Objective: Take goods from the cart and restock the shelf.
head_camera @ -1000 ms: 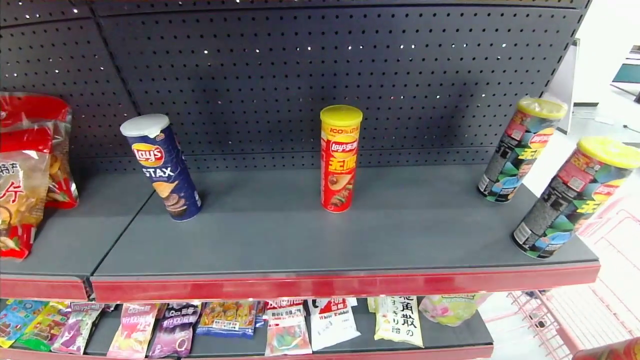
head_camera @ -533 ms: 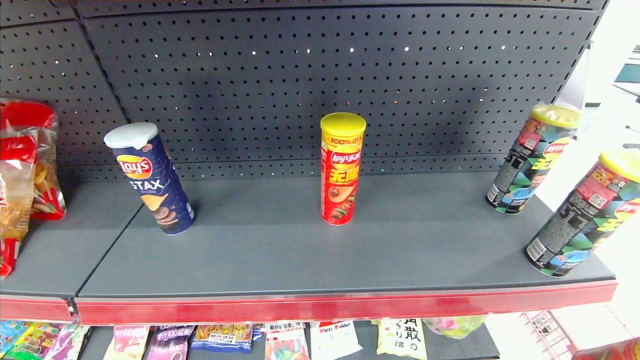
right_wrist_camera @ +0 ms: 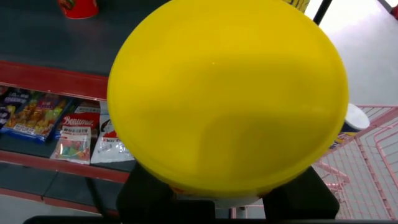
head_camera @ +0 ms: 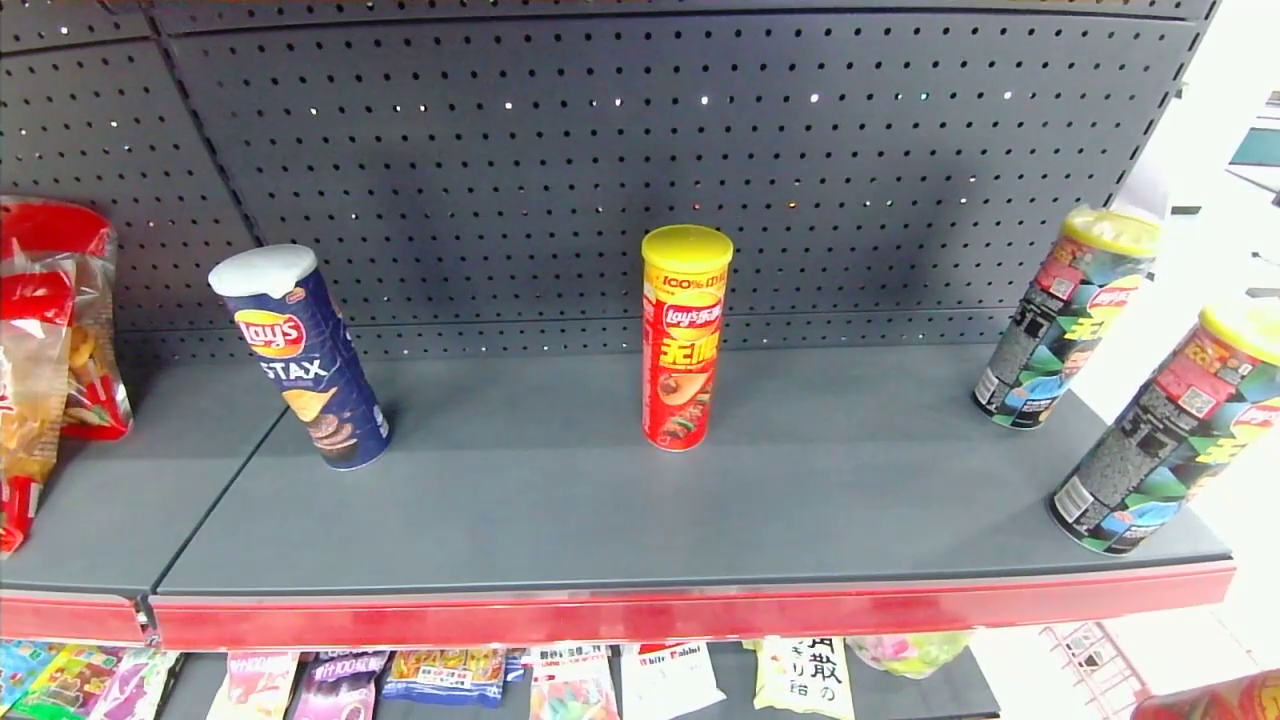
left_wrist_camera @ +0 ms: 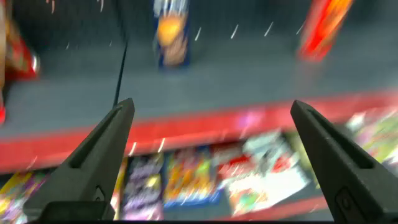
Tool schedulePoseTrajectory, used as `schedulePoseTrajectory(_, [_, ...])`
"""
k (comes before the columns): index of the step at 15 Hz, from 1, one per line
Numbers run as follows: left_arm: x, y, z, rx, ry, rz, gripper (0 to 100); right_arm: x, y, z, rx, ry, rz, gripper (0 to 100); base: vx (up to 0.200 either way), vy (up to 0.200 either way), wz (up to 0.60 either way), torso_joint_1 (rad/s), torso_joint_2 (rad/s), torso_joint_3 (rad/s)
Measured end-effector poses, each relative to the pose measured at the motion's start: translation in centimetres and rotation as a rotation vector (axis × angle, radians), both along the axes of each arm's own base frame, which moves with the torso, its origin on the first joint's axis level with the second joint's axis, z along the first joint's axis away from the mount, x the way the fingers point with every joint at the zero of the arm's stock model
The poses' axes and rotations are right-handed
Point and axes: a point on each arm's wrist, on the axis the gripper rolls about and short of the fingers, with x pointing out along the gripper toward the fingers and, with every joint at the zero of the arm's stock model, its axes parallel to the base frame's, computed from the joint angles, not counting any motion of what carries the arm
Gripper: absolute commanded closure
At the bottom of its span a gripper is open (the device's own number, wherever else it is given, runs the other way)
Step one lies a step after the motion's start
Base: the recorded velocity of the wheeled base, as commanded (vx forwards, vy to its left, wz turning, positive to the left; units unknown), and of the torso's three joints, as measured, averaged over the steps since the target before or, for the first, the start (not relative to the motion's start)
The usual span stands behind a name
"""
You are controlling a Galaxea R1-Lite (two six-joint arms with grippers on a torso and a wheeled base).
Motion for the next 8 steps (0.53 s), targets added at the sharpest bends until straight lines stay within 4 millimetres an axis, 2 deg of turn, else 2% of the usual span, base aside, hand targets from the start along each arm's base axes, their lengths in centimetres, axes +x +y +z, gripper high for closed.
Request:
schedulePoseTrajectory(2, [1.1,-0.2,5.2,0.000,0.006,-0.142,0,0.1,0.1,0.0,0.001,0.010,0.026,100,0.000,0.000,0.00,0.000,0.00,0.000])
schedulePoseTrajectory(4, [4.7,-0.8,8.7,0.059,0.088,-0.335,0,0.3,0.1,0.1,0.002,0.019,0.041,100,0.000,0.000,0.00,0.000,0.00,0.000])
schedulePoseTrajectory(6, [9.5,-1.9,10.3,0.118,0.161,-0.509,0,0.4,0.1,0.3,0.002,0.021,0.042,100,0.000,0.000,0.00,0.000,0.00,0.000])
schedulePoseTrajectory(8, [14.9,-3.5,11.0,0.162,0.192,-0.645,0,0.5,0.2,0.3,0.001,0.030,0.042,100,0.000,0.000,0.00,0.000,0.00,0.000])
